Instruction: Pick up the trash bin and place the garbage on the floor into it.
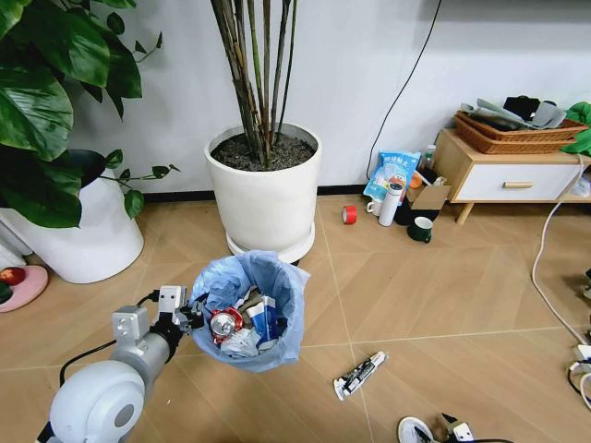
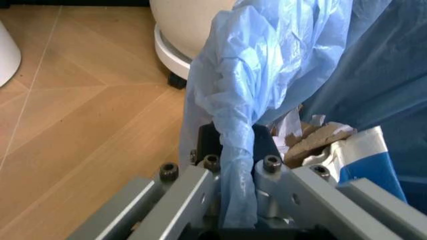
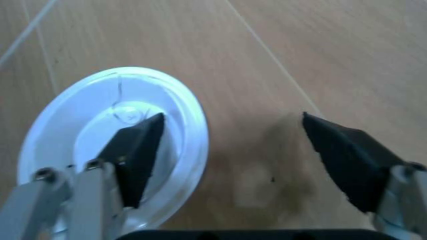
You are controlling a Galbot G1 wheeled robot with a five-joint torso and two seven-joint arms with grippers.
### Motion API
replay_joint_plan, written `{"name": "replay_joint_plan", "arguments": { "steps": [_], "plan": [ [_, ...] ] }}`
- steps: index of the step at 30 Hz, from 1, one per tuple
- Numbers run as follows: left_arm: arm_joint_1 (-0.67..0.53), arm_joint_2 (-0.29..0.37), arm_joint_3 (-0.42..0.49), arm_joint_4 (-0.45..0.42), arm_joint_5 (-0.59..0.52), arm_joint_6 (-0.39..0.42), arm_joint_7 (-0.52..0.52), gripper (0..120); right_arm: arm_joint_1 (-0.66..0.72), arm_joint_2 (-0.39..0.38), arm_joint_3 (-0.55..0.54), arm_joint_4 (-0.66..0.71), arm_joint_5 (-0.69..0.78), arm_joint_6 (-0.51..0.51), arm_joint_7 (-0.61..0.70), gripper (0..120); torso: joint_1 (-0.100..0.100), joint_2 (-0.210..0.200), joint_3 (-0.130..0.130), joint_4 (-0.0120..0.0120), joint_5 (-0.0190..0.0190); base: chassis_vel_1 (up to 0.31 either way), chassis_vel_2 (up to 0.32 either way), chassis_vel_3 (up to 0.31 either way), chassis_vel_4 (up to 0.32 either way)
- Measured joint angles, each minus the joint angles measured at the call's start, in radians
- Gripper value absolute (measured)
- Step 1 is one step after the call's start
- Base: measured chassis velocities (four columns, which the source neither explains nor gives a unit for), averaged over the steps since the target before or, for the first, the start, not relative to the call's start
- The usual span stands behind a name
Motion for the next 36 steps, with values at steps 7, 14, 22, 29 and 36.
{"name": "replay_joint_plan", "arguments": {
  "steps": [7, 14, 22, 29, 36],
  "plan": [
    [-0.006, 0.000, 0.002, 0.005, -0.001, 0.000, 0.000, 0, 0.007, 0.001, 0.003, -0.003, -0.003, -0.002, -0.022, 48, 0.000, 0.000, 0.000, 0.0001, 0.0003, 0.000, 0.000, 0.000, 0.000],
    [-0.014, 0.002, 0.003, 0.013, -0.004, 0.000, 0.001, 0, 0.011, 0.006, 0.005, -0.007, -0.002, -0.001, -0.035, 25, 0.000, 0.000, 0.000, 0.0000, 0.0003, 0.000, 0.000, 0.000, 0.000],
    [-0.021, 0.003, 0.005, 0.017, -0.008, 0.000, 0.001, 0, 0.018, 0.015, 0.006, -0.007, 0.001, -0.005, -0.032, 0, 0.000, 0.000, 0.000, 0.0000, 0.0006, 0.000, 0.000, 0.000, 0.000],
    [-0.020, 0.004, 0.007, 0.017, -0.011, 0.001, 0.001, 0, 0.014, 0.022, 0.007, 0.040, 0.056, -0.023, -0.002, 0, 0.000, 0.000, 0.000, 0.0000, 0.0006, 0.000, 0.000, 0.000, 0.000],
    [-0.024, 0.019, 0.009, 0.019, -0.016, 0.002, -0.001, 0, 0.002, -0.010, 0.012, 0.202, 0.130, -0.056, 0.002, 0, 0.000, 0.000, 0.000, -0.0001, 0.0007, 0.000, 0.000, 0.000, 0.000]
  ]
}}
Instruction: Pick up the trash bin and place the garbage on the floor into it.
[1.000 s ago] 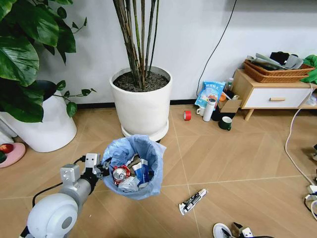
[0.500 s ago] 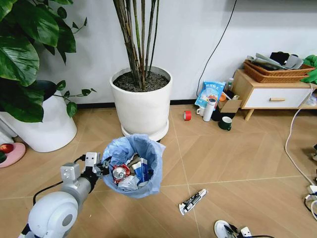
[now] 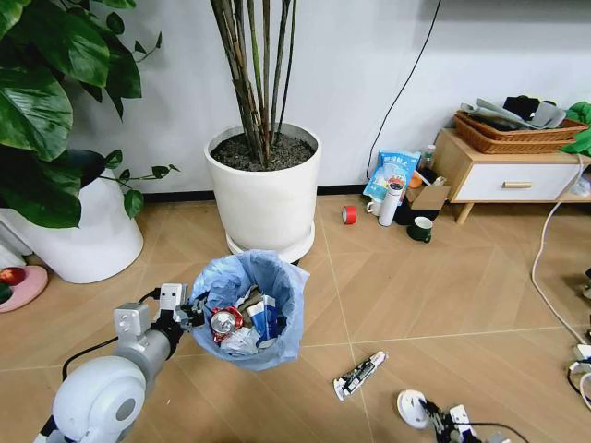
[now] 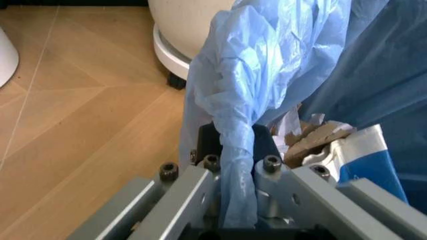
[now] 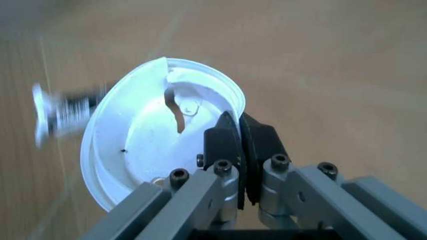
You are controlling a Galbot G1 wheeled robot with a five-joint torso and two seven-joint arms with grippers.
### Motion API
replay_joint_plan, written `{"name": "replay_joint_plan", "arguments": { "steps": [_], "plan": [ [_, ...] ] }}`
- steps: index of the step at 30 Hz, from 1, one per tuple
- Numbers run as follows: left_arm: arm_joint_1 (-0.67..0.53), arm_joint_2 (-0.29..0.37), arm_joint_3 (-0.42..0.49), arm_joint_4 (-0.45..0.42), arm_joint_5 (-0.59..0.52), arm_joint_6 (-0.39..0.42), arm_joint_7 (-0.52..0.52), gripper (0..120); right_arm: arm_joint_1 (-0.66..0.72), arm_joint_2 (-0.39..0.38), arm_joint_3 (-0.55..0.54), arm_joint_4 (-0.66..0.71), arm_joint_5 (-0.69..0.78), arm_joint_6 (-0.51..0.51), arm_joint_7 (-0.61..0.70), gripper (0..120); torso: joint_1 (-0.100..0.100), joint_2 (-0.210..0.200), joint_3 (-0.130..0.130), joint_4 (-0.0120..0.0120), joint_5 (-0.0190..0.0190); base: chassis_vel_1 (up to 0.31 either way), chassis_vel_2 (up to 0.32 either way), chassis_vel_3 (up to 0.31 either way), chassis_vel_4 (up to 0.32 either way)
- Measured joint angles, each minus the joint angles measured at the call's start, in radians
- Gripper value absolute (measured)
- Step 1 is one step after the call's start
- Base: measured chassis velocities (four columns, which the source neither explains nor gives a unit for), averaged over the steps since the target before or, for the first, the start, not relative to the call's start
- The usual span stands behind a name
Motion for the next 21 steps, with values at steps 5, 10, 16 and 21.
{"name": "replay_joint_plan", "arguments": {
  "steps": [5, 10, 16, 21],
  "plan": [
    [-0.001, 0.016, 0.007, 0.004, -0.010, 0.001, -0.010, 0, 0.040, -0.093, -0.021, 0.189, 0.128, -0.079, 0.070, 0, 0.000, 0.000, 0.000, 0.0001, -0.0002, 0.000, 0.000, 0.000, 0.000],
    [-0.002, 0.030, 0.011, 0.016, -0.018, 0.004, -0.018, 0, 0.119, -0.184, -0.058, 0.354, 0.248, -0.176, 0.145, 0, 0.000, 0.000, 0.000, 0.0004, -0.0006, 0.000, 0.000, 0.000, 0.000],
    [-0.027, 0.053, 0.011, 0.044, -0.044, 0.005, -0.025, 0, 0.278, -0.270, -0.206, 0.491, 0.358, -0.288, 0.253, 0, 0.000, 0.000, 0.000, 0.0001, 0.0000, 0.000, 0.000, 0.000, 0.000],
    [-0.053, 0.066, 0.017, 0.066, -0.067, 0.008, -0.031, 0, 0.460, -0.330, -0.360, 0.566, 0.479, -0.380, 0.322, 0, 0.000, 0.000, 0.000, 0.0005, -0.0003, 0.000, 0.000, 0.000, 0.000]
  ]
}}
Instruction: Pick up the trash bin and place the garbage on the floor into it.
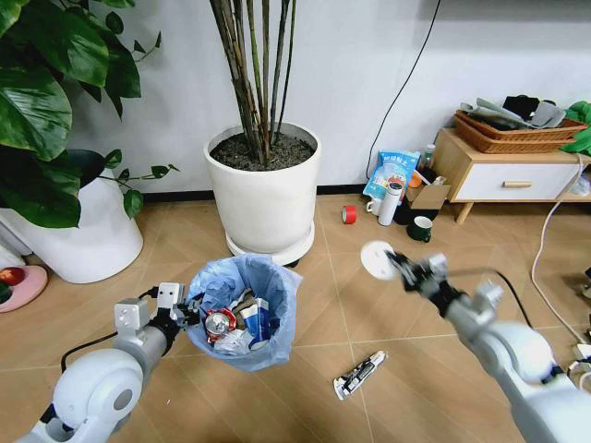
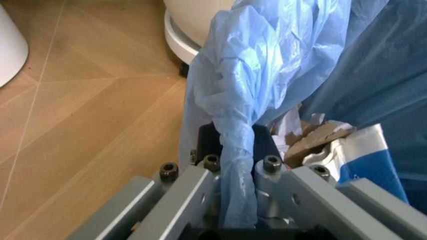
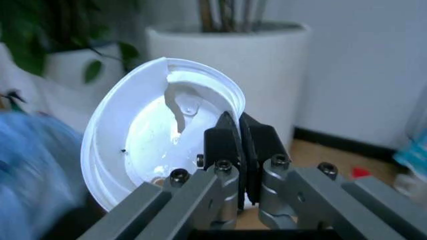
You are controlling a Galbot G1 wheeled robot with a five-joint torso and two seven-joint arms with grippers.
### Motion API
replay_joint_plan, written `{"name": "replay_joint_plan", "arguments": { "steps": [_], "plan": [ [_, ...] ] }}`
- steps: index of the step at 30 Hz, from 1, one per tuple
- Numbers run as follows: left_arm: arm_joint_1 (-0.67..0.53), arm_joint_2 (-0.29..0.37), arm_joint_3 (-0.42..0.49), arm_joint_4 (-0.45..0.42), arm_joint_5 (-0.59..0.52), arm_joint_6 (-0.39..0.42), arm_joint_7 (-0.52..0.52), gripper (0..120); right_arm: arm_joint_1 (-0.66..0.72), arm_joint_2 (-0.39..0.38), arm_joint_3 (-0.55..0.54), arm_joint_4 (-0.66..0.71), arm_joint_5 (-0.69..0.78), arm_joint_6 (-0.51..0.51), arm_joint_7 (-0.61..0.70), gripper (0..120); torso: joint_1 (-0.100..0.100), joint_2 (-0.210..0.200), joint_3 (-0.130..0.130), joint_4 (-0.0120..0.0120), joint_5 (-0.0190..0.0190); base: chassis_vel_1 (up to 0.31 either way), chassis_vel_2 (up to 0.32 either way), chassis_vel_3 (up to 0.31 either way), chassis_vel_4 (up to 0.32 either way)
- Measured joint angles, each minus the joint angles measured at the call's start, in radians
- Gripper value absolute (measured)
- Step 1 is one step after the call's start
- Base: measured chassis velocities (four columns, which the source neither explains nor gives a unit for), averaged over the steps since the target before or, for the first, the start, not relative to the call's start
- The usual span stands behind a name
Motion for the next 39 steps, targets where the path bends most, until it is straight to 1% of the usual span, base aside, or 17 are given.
{"name": "replay_joint_plan", "arguments": {
  "steps": [3, 4, 7, 8, 12, 13, 16, 22, 25, 28, 29, 31, 33, 34, 35, 37, 39],
  "plan": [
    [-0.014, 0.007, 0.006, 0.014, -0.006, 0.001, -0.001, 0, 0.093, -0.030, -0.072, 0.029, 0.060, -0.045, 0.002, 0, 0.000, 0.000, 0.000, -0.0002, -0.0007, 0.000, 0.000, 0.000, 0.000],
    [-0.018, 0.008, 0.007, 0.018, -0.007, 0.001, -0.001, 0, 0.124, -0.037, -0.099, 0.034, 0.078, -0.053, 0.000, 0, 0.000, 0.000, 0.000, -0.0003, 0.0000, 0.000, 0.000, 0.000, 0.000],
    [-0.033, 0.009, 0.014, 0.030, -0.012, 0.001, 0.001, 0, 0.234, -0.048, -0.223, 0.040, 0.152, -0.075, 0.003, 0, 0.000, 0.000, 0.000, -0.0004, -0.0001, 0.000, 0.000, 0.000, 0.000],
    [-0.033, 0.009, 0.014, 0.030, -0.012, 0.001, 0.001, 0, 0.234, -0.048, -0.223, 0.040, 0.152, -0.075, 0.003, 0, 0.000, 0.000, 0.000, -0.0004, -0.0001, 0.000, 0.000, 0.000, 0.000],
    [-0.051, 0.008, 0.019, 0.045, -0.015, 0.000, 0.003, 0, 0.369, -0.032, -0.379, 0.027, 0.171, -0.086, 0.008, 0, 0.000, 0.000, 0.000, -0.0003, -0.0004, 0.000, 0.000, 0.000, 0.000],
    [-0.051, 0.008, 0.019, 0.045, -0.015, 0.000, 0.003, 0, 0.369, -0.032, -0.379, 0.027, 0.171, -0.086, 0.008, 0, 0.000, 0.000, 0.000, -0.0003, -0.0004, 0.000, 0.000, 0.000, 0.000],
    [-0.065, 0.003, 0.023, 0.054, -0.018, 0.000, 0.004, 0, 0.447, -0.007, -0.475, 0.011, 0.168, -0.091, 0.010, 0, 0.000, 0.000, 0.000, -0.0001, -0.0006, 0.000, 0.000, 0.000, 0.000],
    [-0.085, -0.006, 0.031, 0.064, -0.024, 0.000, 0.001, 0, 0.477, 0.008, -0.580, 0.008, 0.134, -0.086, 0.005, 0, 0.000, 0.000, 0.000, -0.0003, -0.0001, 0.000, 0.000, 0.000, 0.000],
    [-0.090, -0.008, 0.032, 0.064, -0.026, 0.000, 0.000, 0, 0.471, 0.007, -0.598, 0.015, 0.109, -0.086, -0.001, 0, 0.000, 0.000, 0.000, -0.0005, -0.0002, 0.000, 0.000, 0.000, 0.000],
    [-0.092, -0.004, 0.029, 0.064, -0.031, 0.000, 0.000, 0, 0.464, 0.007, -0.616, 0.020, 0.086, -0.085, -0.012, 10, 0.000, 0.000, 0.000, -0.0006, -0.0002, 0.000, 0.000, 0.000, 0.000],
    [-0.092, -0.004, 0.029, 0.064, -0.031, 0.000, 0.000, 0, 0.464, 0.007, -0.616, 0.020, 0.086, -0.085, -0.012, 10, 0.000, 0.000, 0.000, -0.0006, -0.0002, 0.000, 0.000, 0.000, 0.000],
    [-0.092, -0.004, 0.026, 0.062, -0.031, 0.000, 0.000, 0, 0.462, 0.008, -0.630, 0.020, 0.077, -0.081, -0.012, 20, 0.000, 0.000, 0.000, -0.0004, 0.0000, 0.000, 0.000, 0.000, 0.000],
    [-0.092, -0.005, 0.026, 0.060, -0.031, 0.000, 0.000, 0, 0.459, 0.010, -0.636, 0.020, 0.073, -0.079, -0.012, 27, 0.000, 0.000, 0.000, -0.0004, -0.0001, 0.000, 0.000, 0.000, 0.000],
    [-0.092, -0.005, 0.026, 0.060, -0.031, 0.000, 0.000, 0, 0.459, 0.010, -0.636, 0.020, 0.073, -0.079, -0.012, 27, 0.000, 0.000, 0.000, -0.0004, -0.0001, 0.000, 0.000, 0.000, 0.000],
    [-0.091, -0.006, 0.025, 0.059, -0.031, 0.000, 0.000, 0, 0.457, 0.010, -0.639, 0.020, 0.072, -0.079, -0.012, 34, 0.000, 0.000, 0.000, -0.0004, 0.0000, 0.000, 0.000, 0.000, 0.000],
    [-0.090, -0.007, 0.025, 0.058, -0.031, 0.000, 0.000, 0, 0.456, 0.010, -0.639, 0.020, 0.072, -0.079, -0.012, 37, 0.000, 0.000, 0.000, -0.0004, -0.0001, 0.000, 0.000, 0.000, 0.000],
    [-0.087, -0.009, 0.024, 0.056, -0.030, 0.000, 0.000, 0, 0.455, 0.009, -0.639, 0.022, 0.072, -0.078, -0.011, 49, 0.000, 0.000, 0.000, -0.0004, -0.0001, 0.000, 0.000, 0.000, 0.000]
  ]
}}
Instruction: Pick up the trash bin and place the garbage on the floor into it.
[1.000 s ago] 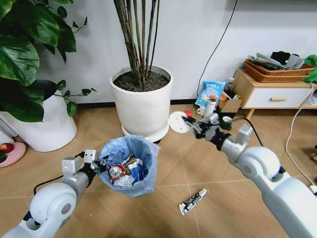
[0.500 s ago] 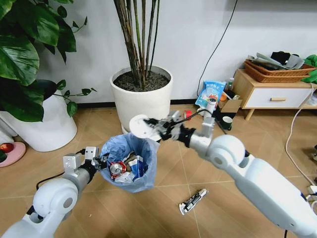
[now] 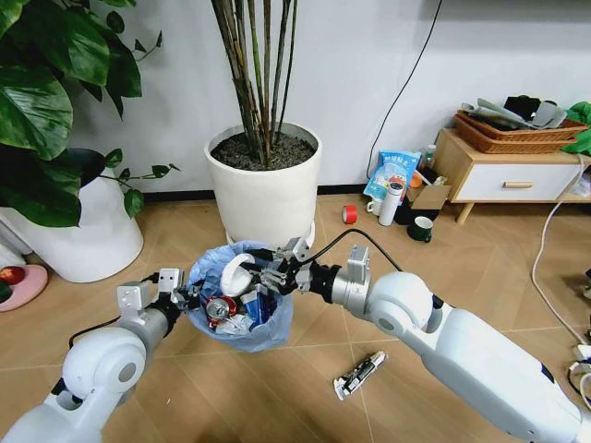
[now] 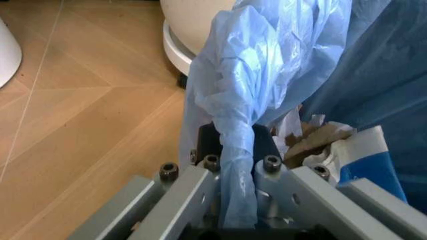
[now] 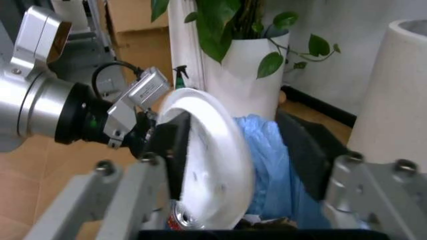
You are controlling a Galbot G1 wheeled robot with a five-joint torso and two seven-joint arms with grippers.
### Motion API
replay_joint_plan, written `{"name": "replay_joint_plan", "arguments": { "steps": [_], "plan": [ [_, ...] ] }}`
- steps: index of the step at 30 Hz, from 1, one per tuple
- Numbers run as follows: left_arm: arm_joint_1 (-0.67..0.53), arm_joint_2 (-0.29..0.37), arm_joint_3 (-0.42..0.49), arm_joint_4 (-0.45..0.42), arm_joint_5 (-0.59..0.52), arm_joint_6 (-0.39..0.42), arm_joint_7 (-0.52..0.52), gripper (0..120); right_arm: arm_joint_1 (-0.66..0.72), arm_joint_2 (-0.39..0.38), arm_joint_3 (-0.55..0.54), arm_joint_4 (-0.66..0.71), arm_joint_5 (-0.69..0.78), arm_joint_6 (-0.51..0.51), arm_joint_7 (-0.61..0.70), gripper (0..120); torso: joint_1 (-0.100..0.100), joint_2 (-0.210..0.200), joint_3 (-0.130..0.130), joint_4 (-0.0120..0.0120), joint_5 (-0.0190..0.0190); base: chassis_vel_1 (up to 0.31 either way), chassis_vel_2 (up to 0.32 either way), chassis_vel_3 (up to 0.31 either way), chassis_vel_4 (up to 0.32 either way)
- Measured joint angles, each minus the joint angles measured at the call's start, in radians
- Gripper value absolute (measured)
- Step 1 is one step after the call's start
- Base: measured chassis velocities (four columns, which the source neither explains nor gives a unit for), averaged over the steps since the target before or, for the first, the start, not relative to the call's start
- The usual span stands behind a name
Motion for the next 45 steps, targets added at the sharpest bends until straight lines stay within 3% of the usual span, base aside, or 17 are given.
{"name": "replay_joint_plan", "arguments": {
  "steps": [2, 5, 7, 8, 14, 26, 33, 42, 45],
  "plan": [
    [0.001, -0.001, -0.001, -0.001, 0.001, 0.000, 0.000, 0, 0.000, 0.000, 0.001, 0.001, 0.001, 0.000, 0.000, 52, 0.000, 0.000, 0.000, 0.0000, 0.0000, 0.000, 0.000, 0.000, 0.000],
    [0.003, -0.005, -0.002, -0.004, 0.003, 0.000, 0.000, 0, -0.001, -0.001, 0.017, 0.007, 0.013, 0.000, 0.010, 68, 0.000, 0.000, 0.000, 0.0000, 0.0000, 0.000, 0.000, 0.000, 0.000],
    [0.004, -0.007, -0.002, -0.005, 0.004, 0.000, 0.000, 0, -0.002, -0.002, 0.022, 0.009, 0.021, -0.001, 0.013, 71, 0.000, 0.000, 0.000, 0.0000, 0.0000, 0.000, 0.000, 0.000, 0.000],
    [0.005, -0.011, -0.002, -0.007, 0.006, 0.000, 0.000, 0, -0.003, -0.010, 0.032, 0.014, 0.030, -0.005, 0.013, 79, 0.000, 0.000, 0.000, 0.0001, 0.0000, 0.000, 0.000, 0.000, 0.000],
    [0.014, -0.017, -0.006, -0.018, 0.012, 0.000, -0.001, 0, -0.021, -0.030, 0.044, 0.003, 0.016, 0.002, 0.004, 98, 0.000, 0.000, 0.000, 0.0001, 0.0002, 0.000, 0.000, 0.000, 0.000],
    [0.029, -0.018, -0.018, -0.026, 0.017, -0.003, -0.002, 0, -0.126, -0.065, 0.177, 0.037, 0.019, 0.009, 0.011, 100, 0.000, 0.000, 0.000, 0.0001, 0.0001, 0.000, 0.000, 0.000, 0.000],
    [0.037, -0.023, -0.033, -0.032, 0.020, -0.003, 0.001, 0, -0.180, -0.131, 0.287, 0.017, 0.046, 0.046, -0.016, 100, 0.000, 0.000, 0.000, -0.0002, 0.0000, 0.000, 0.000, 0.000, 0.000],
    [0.043, -0.027, -0.054, -0.051, 0.016, -0.004, 0.001, 0, -0.194, -0.228, 0.352, -0.109, 0.050, 0.110, -0.161, 100, 0.000, 0.000, 0.000, 0.0001, 0.0004, 0.000, 0.000, 0.000, 0.000],
    [0.046, -0.026, -0.061, -0.062, 0.013, -0.004, 0.001, 0, -0.218, -0.268, 0.378, -0.181, 0.013, 0.151, -0.279, 100, 0.000, 0.000, 0.000, 0.0000, 0.0002, 0.000, 0.000, 0.000, 0.000]
  ]
}}
